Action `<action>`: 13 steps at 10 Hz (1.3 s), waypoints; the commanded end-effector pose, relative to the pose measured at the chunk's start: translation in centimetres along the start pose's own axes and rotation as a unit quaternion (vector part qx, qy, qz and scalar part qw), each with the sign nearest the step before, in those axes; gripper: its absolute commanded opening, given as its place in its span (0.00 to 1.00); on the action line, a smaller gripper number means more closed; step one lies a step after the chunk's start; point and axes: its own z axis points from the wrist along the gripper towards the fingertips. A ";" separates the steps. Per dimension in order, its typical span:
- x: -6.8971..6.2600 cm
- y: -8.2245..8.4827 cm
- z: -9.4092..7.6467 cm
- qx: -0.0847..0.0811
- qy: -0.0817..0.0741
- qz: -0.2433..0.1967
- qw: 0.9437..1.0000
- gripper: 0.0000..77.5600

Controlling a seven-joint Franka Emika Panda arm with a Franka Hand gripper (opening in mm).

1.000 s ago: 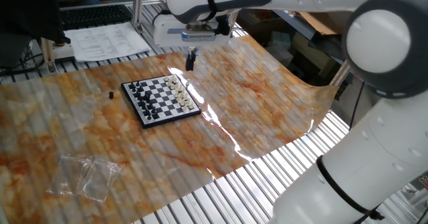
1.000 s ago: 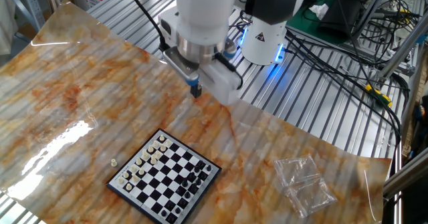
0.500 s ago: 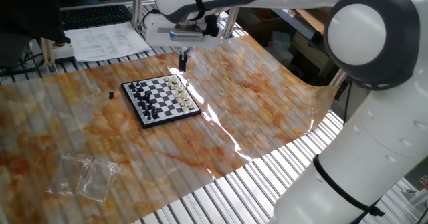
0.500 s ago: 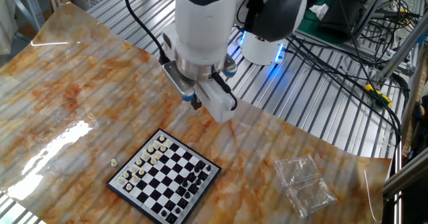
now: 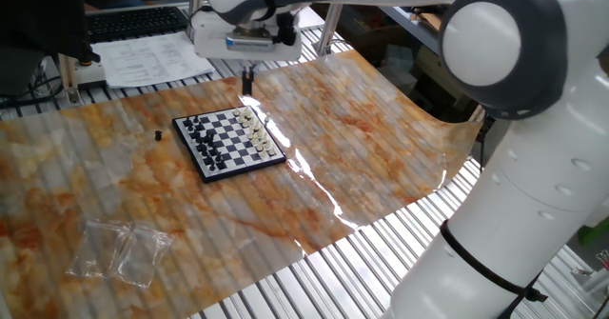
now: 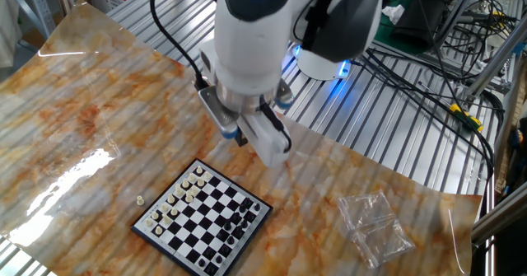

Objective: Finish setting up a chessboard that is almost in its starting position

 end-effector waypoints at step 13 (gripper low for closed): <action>-0.2 0.8 0.1 -0.067 0.011 0.046 0.997 0.00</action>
